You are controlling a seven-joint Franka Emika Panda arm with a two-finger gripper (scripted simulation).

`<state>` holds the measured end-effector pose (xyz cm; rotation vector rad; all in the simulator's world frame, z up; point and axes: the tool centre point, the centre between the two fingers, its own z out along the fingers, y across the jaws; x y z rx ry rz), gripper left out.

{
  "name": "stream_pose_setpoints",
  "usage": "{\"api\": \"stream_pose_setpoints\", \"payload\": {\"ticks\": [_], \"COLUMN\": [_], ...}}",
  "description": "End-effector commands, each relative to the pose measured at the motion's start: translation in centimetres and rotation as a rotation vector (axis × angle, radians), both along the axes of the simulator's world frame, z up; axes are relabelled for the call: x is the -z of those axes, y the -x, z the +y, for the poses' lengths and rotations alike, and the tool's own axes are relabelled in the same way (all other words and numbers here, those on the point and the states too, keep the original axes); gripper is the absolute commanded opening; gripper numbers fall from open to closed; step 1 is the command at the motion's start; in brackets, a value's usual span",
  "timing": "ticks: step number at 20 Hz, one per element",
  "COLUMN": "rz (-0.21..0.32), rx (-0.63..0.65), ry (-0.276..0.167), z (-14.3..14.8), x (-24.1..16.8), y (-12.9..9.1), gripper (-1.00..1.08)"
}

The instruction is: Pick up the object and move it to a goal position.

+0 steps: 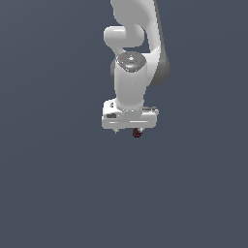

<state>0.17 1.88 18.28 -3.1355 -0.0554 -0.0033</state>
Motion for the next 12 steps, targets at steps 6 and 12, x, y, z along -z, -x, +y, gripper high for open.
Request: {"api": "stream_pose_setpoints", "payload": {"ticks": [6, 12], "rz": [0.023, 0.05], "rx": [0.02, 0.044], "ry": [-0.008, -0.017], "z": [-0.9, -1.9], "x": [0.8, 1.3], "y": [0.6, 1.2], "gripper": [1.0, 1.0]}}
